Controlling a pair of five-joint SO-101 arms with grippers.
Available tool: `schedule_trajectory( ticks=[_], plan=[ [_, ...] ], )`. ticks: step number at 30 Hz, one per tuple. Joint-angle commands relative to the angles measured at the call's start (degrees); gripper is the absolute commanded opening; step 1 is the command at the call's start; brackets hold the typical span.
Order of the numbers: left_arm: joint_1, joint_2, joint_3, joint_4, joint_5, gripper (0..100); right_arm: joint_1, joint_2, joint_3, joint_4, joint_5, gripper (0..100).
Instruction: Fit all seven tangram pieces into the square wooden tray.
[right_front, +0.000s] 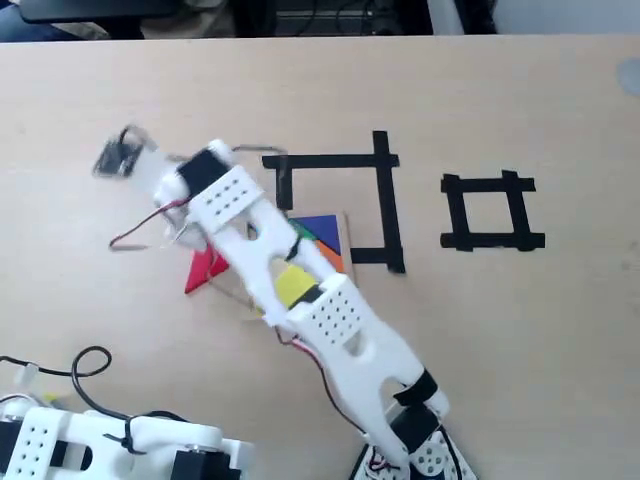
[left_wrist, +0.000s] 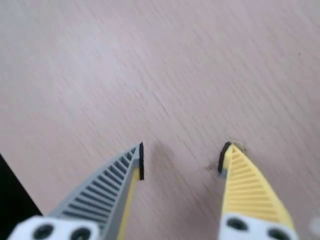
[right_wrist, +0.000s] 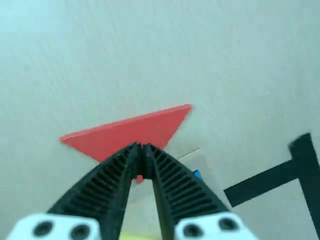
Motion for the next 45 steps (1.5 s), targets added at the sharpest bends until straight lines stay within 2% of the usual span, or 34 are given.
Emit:
schedule_trajectory(
  ticks=[1,7,15,20,23,28,32,36,40,45],
  plan=[
    [0.4,0.1,0.0,-0.6,-0.1,26,4.7,1.9,-3.7,-4.3,-5.7,1.1],
    [0.4,0.1,0.1,-0.7,-0.1,26,3.9,10.7,-4.3,-6.2,-4.5,1.1],
    [0.4,0.1,0.1,-0.7,-0.1,26,0.2,10.2,-4.3,-8.4,-2.6,1.1],
    [0.3,0.1,0.1,-0.7,-0.1,26,-5.9,10.2,-4.3,-9.1,5.6,1.1],
    [0.3,0.1,0.1,-0.7,-0.1,26,-8.4,10.0,-4.4,-9.1,7.9,1.1],
    [0.4,0.1,0.1,-0.7,-0.1,26,-6.7,9.9,-11.9,-6.2,7.5,1.1],
    [0.4,0.1,0.1,-0.7,-0.1,26,-6.2,9.5,-22.6,1.1,-2.1,1.1],
    [0.3,0.1,0.2,-0.7,-0.1,26,-6.2,6.2,-16.6,5.2,-20.0,1.1],
    [0.2,0.1,0.2,-0.7,-0.1,26,-6.5,6.0,-12.2,5.4,-24.0,1.6],
    [0.1,0.1,0.2,-0.6,-0.1,26,-6.6,4.2,-8.6,5.5,-30.4,15.3]
  ],
)
